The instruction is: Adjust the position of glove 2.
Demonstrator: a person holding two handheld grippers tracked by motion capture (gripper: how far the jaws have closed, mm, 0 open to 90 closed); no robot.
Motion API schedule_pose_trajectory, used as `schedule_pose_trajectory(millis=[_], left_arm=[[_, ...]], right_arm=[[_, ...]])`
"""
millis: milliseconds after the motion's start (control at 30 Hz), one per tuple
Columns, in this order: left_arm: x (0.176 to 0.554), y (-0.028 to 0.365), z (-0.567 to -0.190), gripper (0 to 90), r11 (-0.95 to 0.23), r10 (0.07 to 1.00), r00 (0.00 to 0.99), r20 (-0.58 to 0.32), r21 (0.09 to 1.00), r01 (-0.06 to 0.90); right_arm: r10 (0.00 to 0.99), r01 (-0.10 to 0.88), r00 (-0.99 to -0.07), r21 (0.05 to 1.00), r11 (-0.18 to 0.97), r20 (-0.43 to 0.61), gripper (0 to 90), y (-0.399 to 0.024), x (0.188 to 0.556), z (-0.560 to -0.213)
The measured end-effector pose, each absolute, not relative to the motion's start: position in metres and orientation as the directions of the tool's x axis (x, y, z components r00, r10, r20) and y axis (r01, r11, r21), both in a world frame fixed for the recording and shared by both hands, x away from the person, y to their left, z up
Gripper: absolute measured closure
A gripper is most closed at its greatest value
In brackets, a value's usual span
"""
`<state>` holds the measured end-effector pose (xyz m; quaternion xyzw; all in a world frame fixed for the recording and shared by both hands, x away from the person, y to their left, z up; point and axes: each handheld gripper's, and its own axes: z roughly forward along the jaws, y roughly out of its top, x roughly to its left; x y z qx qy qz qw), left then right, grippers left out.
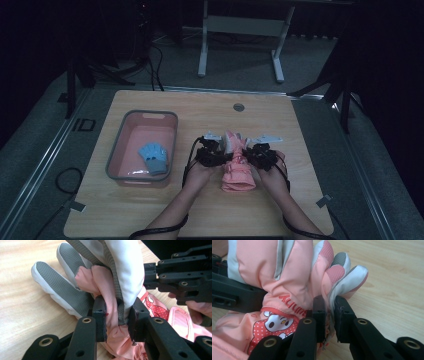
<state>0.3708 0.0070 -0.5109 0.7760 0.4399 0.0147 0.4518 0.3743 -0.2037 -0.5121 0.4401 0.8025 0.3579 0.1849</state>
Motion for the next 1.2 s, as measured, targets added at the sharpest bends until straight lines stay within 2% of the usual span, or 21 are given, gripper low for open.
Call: schedule_pose_trajectory(millis=[267,767,1200], left_arm=[[0.366,0.016,-0.492,72.3,-0.220,0.681,0.632,-0.369,0.720,0.658],[0.365,0.027,-0.475,72.8,-0.213,0.673,0.638,-0.374,0.728,0.651],[0.365,0.063,-0.441,72.6,-0.204,0.681,0.641,-0.353,0.749,0.630]], right_arm=[[0.832,0.557,-0.553,0.759,0.336,0.038,80.9,-0.202,0.367,-0.491],[0.820,0.549,-0.569,0.771,0.322,0.062,81.5,-0.197,0.367,-0.478],[0.796,0.512,-0.603,0.793,0.332,0.056,81.4,-0.165,0.373,-0.444]])
